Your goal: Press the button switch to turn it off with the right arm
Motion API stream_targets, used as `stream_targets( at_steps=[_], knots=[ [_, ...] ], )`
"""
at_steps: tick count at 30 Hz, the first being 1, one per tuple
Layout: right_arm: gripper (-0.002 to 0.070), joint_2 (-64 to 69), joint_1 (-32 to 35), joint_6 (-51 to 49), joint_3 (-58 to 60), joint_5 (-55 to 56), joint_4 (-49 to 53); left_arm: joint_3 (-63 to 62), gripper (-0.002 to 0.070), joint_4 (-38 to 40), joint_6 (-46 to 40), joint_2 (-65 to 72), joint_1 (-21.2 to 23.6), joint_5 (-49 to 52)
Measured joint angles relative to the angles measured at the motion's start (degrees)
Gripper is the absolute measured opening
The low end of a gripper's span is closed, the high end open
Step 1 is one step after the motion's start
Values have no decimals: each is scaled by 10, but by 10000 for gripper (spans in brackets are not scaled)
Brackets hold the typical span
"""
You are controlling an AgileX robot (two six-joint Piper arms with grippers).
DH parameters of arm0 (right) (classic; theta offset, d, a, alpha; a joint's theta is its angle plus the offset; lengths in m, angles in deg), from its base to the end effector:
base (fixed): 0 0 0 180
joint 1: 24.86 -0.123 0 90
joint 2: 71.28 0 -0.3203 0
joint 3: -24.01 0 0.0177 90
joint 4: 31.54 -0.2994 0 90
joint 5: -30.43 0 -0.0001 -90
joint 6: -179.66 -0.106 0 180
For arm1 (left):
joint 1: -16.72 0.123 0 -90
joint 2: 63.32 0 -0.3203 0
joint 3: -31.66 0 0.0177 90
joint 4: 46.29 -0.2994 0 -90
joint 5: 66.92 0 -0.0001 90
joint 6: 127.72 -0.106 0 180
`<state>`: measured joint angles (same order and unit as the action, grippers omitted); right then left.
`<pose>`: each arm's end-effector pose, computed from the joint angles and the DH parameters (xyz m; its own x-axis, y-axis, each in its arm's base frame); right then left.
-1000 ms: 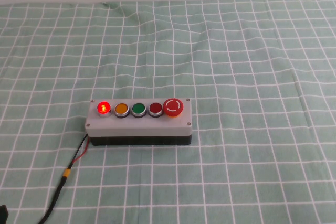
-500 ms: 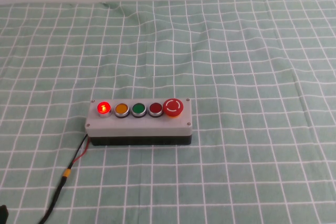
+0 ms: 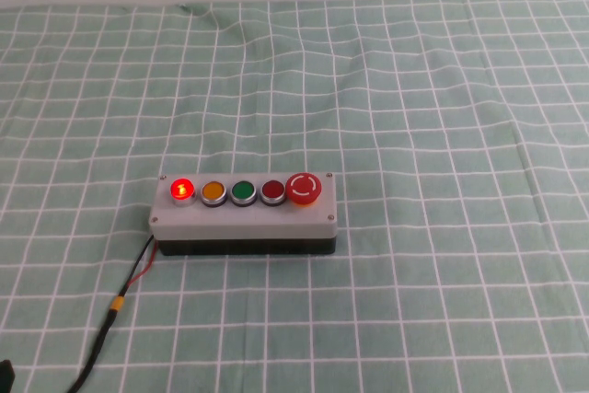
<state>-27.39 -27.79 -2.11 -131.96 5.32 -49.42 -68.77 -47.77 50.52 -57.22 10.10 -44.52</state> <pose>0.1441 0.0212 0.4703 -0.0884 0.3031 -0.9488 -0.1613 0.9356 0.3140 0.0791 -0.0081 0.1643 -0.3018 0.0900 -0.9491 0.1226 0.9909 0.0549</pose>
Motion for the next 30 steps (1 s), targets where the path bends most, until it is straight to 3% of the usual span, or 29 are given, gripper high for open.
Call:
stream_targets(
  at_steps=[5,8,13,16,24,30],
  knots=[
    [-16,82,-1,32,0,-9,-100,0,-4,0,0,0,0,0],
    [-16,129,-1,144,0,-13,-189,0,-4,0,0,0,0,0],
    [-15,225,-23,426,-19,-67,-380,0,-4,0,0,0,0,0],
    [-13,292,-53,491,-51,-88,-436,0,-4,0,0,0,0,0],
    [-12,488,-194,506,-198,-97,-416,0,-4,0,0,0,0,0],
    [-12,636,-297,353,-368,-127,-240,0,-4,0,0,0,0,0]
  ],
)
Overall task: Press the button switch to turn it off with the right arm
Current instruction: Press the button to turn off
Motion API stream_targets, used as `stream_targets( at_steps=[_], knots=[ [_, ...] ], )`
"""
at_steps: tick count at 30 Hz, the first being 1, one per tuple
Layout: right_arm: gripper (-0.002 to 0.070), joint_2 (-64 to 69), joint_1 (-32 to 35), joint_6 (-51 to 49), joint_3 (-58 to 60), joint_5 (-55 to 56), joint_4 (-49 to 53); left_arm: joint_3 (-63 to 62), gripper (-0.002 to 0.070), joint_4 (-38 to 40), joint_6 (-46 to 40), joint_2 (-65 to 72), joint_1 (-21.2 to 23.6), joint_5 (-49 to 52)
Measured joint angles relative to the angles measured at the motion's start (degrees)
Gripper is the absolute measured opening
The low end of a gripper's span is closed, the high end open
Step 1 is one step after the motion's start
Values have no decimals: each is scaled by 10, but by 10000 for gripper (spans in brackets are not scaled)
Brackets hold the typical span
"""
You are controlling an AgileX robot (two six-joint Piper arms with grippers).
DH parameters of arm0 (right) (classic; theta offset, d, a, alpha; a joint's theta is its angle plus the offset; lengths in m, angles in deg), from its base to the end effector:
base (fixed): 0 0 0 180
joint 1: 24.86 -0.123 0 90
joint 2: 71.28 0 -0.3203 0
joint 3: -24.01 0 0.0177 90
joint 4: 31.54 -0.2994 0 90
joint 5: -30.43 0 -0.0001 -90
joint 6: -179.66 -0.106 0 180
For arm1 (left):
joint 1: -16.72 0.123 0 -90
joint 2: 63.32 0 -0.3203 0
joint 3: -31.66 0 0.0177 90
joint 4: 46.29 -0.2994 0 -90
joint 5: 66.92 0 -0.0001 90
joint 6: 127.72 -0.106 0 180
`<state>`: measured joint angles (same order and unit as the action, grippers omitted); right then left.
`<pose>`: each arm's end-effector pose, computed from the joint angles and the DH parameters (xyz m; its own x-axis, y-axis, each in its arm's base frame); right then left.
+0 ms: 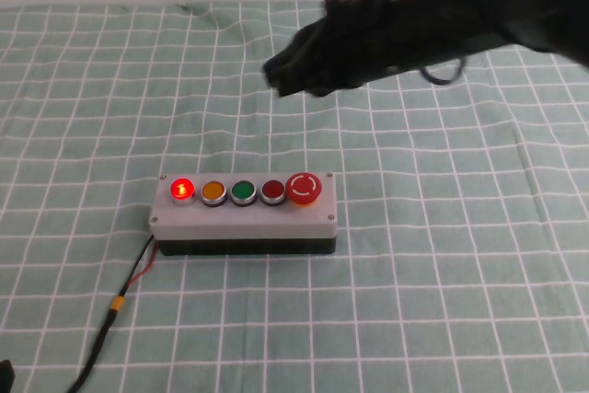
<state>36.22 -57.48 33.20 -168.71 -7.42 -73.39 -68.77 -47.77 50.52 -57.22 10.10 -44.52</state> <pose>0.3770 0.2929 0.3659 -0.5044 -0.2901 -0.8133 -0.7599 0.5964 0.2586 0.0791 -0.0081 0.1643 -0.3018 0.0900 -0.9491 0.1226 0.9909 0.0549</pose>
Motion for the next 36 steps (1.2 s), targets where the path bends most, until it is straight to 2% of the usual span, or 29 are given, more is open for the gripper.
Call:
stream_targets(
  at_steps=[5,8,14,22,29,36],
  knots=[
    [-12,106,-73,-127,-156,-72,182,0,-4,0,0,0,0,0],
    [-12,159,-107,-164,-241,-105,242,0,-4,0,0,0,0,0],
    [-12,248,-135,-179,-337,-134,257,0,-4,0,0,0,0,0],
    [-12,328,-135,-183,-353,-122,260,0,-4,0,0,0,0,0],
    [-12,316,-134,-193,-357,-124,276,0,-4,0,0,0,0,0],
    [-12,206,-134,-198,-387,-149,319,0,-4,0,0,0,0,0]
  ],
)
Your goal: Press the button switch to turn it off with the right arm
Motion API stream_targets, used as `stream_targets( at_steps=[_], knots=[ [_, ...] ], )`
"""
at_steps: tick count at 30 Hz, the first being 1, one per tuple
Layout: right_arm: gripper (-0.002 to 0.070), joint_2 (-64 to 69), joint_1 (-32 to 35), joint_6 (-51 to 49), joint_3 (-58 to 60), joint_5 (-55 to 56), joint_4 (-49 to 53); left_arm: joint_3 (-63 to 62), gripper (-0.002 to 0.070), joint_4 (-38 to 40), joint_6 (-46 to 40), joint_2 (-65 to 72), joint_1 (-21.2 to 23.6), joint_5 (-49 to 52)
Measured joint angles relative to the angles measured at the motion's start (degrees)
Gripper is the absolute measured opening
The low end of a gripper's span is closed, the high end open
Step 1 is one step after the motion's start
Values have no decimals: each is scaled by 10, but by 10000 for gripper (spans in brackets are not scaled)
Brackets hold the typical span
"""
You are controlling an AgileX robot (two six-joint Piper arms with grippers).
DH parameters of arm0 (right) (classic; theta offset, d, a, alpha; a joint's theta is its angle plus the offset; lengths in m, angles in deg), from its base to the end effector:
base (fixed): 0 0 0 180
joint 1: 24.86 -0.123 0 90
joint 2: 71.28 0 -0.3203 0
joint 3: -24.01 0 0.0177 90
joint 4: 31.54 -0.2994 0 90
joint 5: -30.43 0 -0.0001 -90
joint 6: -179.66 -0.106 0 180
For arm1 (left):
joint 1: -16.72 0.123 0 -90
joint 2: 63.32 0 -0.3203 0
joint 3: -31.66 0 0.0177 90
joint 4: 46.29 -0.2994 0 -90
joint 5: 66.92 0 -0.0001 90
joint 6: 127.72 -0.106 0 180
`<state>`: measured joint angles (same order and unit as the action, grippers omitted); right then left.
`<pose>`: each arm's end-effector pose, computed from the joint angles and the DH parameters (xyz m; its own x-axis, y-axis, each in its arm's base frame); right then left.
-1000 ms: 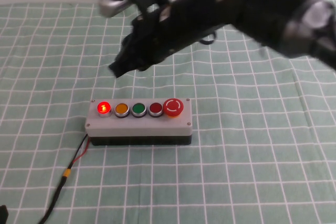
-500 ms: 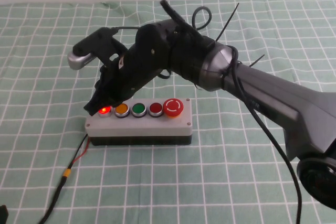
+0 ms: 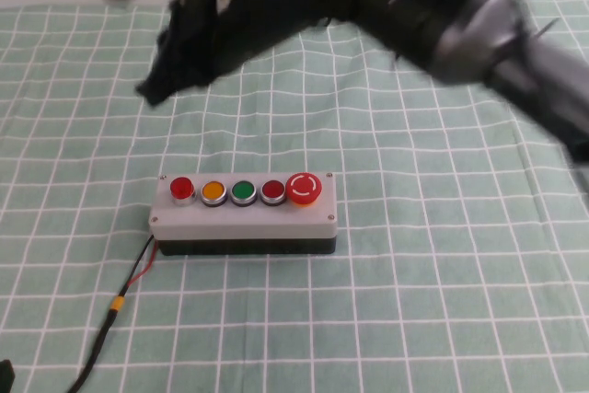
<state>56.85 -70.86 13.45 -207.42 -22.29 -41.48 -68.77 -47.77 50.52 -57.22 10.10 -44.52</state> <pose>0.3831 0.4177 0.3949 -0.3274 -0.5308 -0.7817 -0.8383 0.5448 -0.0189 0.0791 -0.0081 0.1643 -0.3018 0.0900 -0.9491 0.1226 0.9909 0.0549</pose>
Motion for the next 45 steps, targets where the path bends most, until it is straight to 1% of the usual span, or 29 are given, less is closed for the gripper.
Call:
stream_targets(
  at_steps=[7,10,14,18,24,28,34,38,45],
  knots=[
    [-13,-153,0,-20,-8,-98,72,0,-4,0,0,0,0,0],
    [-13,-214,0,-23,6,-111,85,0,-4,0,0,0,0,0],
    [-13,-312,0,-25,66,-113,95,0,-4,0,0,0,0,0],
    [-13,-405,0,-53,185,-107,105,0,-4,0,0,0,0,0],
    [-13,-537,0,-70,411,-26,110,0,-4,0,0,0,0,0],
    [-14,-602,0,-72,499,-16,108,0,-4,0,0,0,0,0],
    [-15,-643,0,-72,539,-55,96,0,-4,0,0,0,0,0],
    [-15,-637,0,-72,543,-86,89,0,-4,0,0,0,0,0],
    [-15,-621,9,-72,544,-92,69,0,-4,0,0,0,0,0]
  ],
)
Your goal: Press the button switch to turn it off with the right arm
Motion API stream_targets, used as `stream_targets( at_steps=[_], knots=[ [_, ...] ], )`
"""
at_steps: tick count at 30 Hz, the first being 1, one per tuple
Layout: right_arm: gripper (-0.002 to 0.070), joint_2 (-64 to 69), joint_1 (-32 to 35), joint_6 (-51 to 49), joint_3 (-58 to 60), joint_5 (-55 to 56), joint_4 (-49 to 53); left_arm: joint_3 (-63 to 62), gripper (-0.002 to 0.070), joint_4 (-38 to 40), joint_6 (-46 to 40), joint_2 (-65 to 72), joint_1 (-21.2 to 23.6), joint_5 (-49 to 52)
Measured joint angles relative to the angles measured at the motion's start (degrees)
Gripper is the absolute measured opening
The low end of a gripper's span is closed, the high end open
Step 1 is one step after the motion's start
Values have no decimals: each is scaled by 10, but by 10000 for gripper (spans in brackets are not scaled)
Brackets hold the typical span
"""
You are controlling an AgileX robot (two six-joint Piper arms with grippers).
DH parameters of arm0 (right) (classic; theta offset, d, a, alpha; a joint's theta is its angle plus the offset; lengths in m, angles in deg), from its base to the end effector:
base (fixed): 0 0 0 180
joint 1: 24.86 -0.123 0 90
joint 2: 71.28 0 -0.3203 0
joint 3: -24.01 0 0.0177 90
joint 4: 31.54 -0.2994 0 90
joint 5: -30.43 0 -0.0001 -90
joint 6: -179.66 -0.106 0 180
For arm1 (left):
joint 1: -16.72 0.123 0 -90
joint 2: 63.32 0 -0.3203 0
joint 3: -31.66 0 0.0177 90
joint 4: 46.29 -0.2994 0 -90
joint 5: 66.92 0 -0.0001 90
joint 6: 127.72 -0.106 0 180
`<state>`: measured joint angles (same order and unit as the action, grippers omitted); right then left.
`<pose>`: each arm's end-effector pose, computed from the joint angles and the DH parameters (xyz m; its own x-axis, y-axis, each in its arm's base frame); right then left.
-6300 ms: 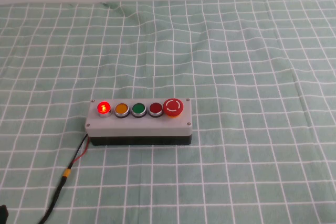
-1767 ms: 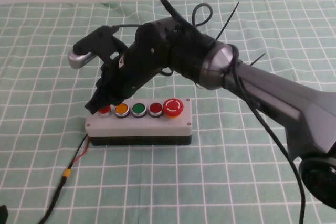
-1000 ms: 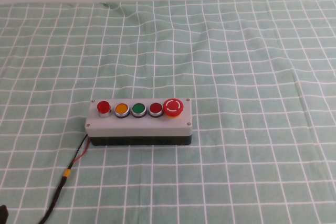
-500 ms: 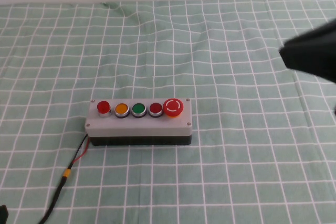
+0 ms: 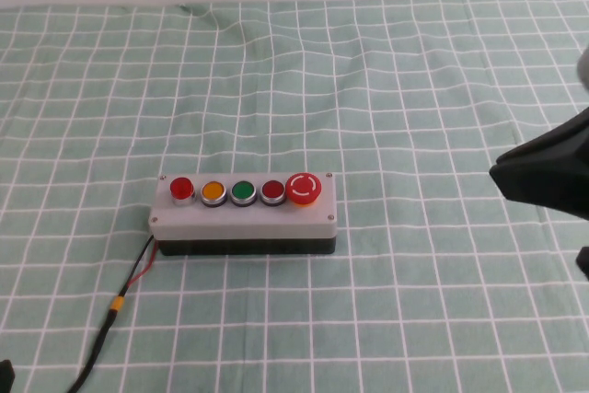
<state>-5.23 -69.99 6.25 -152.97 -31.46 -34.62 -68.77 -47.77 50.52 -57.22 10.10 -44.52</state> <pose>0.1539 0.1618 0.4698 -0.3946 -0.5232 -0.7553 -0.7716 0.6350 -0.0367 0.0791 -0.0081 0.1643 -0.3018 0.0900 -0.9491 0.1226 0.9909 0.0549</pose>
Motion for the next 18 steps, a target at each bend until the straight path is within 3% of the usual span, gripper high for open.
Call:
stream_targets(
  at_steps=[5,12,18],
  knots=[
    [-15,-30,49,24,0,0,-62,0,-4,0,0,0,0,0],
    [-15,-119,184,42,10,38,-102,0,-4,0,0,0,0,0],
    [-16,-241,297,42,142,168,-94,0,-4,0,0,0,0,0]
  ],
)
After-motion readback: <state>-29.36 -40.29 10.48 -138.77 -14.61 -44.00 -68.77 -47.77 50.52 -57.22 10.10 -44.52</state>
